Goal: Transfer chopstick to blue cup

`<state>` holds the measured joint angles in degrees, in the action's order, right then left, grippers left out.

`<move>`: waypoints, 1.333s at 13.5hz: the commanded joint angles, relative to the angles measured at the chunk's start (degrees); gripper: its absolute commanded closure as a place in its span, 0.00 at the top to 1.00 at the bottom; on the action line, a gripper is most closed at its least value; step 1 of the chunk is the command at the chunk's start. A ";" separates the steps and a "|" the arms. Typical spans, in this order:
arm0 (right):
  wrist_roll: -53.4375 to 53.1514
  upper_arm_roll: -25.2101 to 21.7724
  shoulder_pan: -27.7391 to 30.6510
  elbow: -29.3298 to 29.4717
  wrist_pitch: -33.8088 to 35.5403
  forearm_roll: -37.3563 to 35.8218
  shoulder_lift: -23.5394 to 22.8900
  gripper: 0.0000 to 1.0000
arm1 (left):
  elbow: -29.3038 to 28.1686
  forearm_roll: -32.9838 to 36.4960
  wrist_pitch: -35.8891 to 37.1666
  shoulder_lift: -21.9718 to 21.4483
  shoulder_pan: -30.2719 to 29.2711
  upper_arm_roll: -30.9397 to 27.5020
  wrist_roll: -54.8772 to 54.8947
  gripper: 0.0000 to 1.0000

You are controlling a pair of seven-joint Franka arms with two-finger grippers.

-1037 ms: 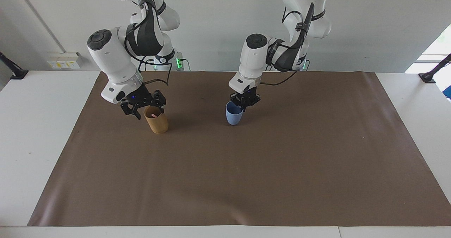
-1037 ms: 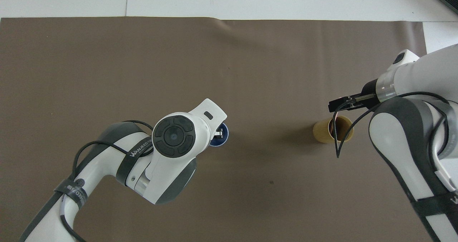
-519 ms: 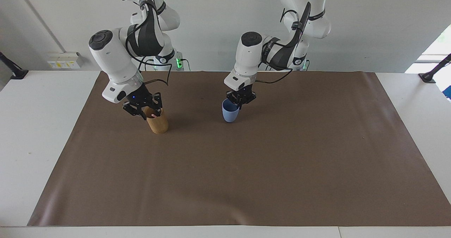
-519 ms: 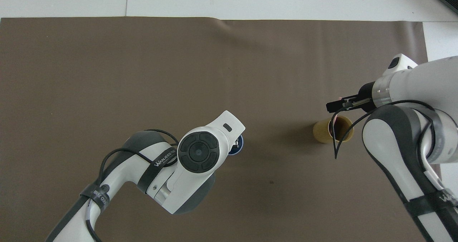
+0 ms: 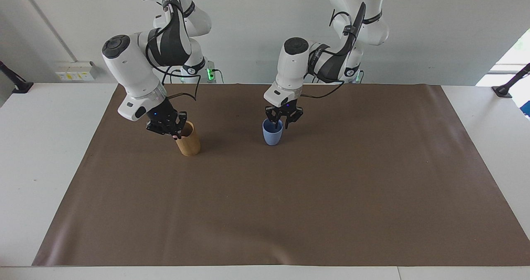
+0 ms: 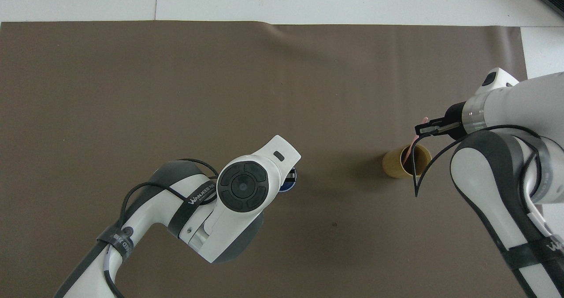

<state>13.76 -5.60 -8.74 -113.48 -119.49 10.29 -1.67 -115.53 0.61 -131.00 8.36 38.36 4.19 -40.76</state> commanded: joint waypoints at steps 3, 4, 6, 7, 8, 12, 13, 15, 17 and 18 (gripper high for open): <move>2.42 0.07 0.66 2.19 4.07 0.70 0.80 0.00 | -0.75 0.19 6.18 -4.83 -2.76 -0.94 3.31 1.00; 2.42 -0.02 0.66 3.52 6.01 0.44 0.80 0.00 | -0.92 0.19 7.50 -6.33 -3.81 -1.02 4.80 1.00; 2.24 -0.02 0.66 4.40 7.60 0.17 1.41 0.00 | -0.83 0.19 9.96 -8.88 -8.89 -1.02 9.09 1.00; 2.33 -0.11 0.66 5.10 8.04 0.17 1.76 0.00 | -0.75 0.19 10.58 -10.02 -11.53 -1.02 13.29 1.00; 2.33 -0.20 0.66 6.85 10.31 0.17 1.94 0.00 | -0.57 0.19 12.07 -11.17 -14.43 -1.11 17.08 1.00; 2.06 -0.37 0.57 14.06 18.49 0.08 2.29 0.00 | 7.49 0.19 20.58 -12.23 -23.66 -1.20 26.59 1.00; 1.80 -0.20 0.57 15.64 20.16 0.08 2.64 0.00 | 10.04 0.10 22.96 -12.06 -25.51 -1.20 28.00 1.00; 1.54 -0.11 0.13 18.81 23.24 0.08 2.64 0.00 | 15.84 0.10 26.74 -11.88 -29.03 -1.29 30.72 1.00; 1.45 0.24 0.13 20.83 25.27 0.17 2.64 0.00 | 20.94 -0.08 32.44 -11.79 -32.63 -1.29 36.77 1.00; 1.45 0.42 -0.04 21.45 25.80 0.17 2.73 0.00 | 23.31 -0.34 34.47 -11.62 -34.48 -1.29 38.72 1.00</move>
<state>14.16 -5.60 -8.85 -93.91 -95.53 10.17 1.22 -97.38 0.61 -101.40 -4.25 7.25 2.19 -6.18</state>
